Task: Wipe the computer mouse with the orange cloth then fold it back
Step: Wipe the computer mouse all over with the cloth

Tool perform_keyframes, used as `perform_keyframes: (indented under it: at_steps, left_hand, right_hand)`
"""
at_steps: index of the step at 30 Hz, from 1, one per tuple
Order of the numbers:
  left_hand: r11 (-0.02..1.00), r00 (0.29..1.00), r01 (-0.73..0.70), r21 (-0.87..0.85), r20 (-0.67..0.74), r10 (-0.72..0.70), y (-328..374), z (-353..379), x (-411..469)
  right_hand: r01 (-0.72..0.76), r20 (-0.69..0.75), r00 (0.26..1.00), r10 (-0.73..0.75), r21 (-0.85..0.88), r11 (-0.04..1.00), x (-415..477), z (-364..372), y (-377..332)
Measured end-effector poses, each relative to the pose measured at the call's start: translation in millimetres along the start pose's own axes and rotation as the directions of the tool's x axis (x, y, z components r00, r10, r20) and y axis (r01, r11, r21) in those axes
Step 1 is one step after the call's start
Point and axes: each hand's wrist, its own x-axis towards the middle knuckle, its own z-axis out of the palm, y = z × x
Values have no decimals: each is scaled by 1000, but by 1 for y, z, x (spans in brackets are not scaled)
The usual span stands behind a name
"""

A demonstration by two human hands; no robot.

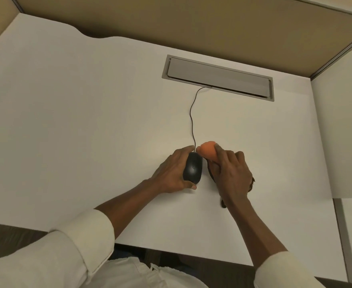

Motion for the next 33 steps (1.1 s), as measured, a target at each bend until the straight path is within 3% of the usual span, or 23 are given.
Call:
perform_keyframes:
  at_steps: [7,11,16,25,33]
  left_hand:
    - [1000,1000,6,-30,-22,-7,-5,3,2]
    - [996,999,2,-87,-32,-5,-8,4,2]
    - [993,999,7,-116,-44,-12,-12,6,4]
    - [993,1000,10,-114,-24,-13,-11,8,7]
    - [993,1000,-10,-122,-26,7,-11,5,5]
  right_hand:
    - [217,101,971,-218,16,976,-16,10,-15]
    - [304,70,950,-306,29,952,-52,18,-16]
    - [299,105,949,-298,9,954,-77,24,-7]
    - [148,244,958,-151,32,988,-1,18,-26]
    - [310,143,938,-316,66,949,-62,21,-10]
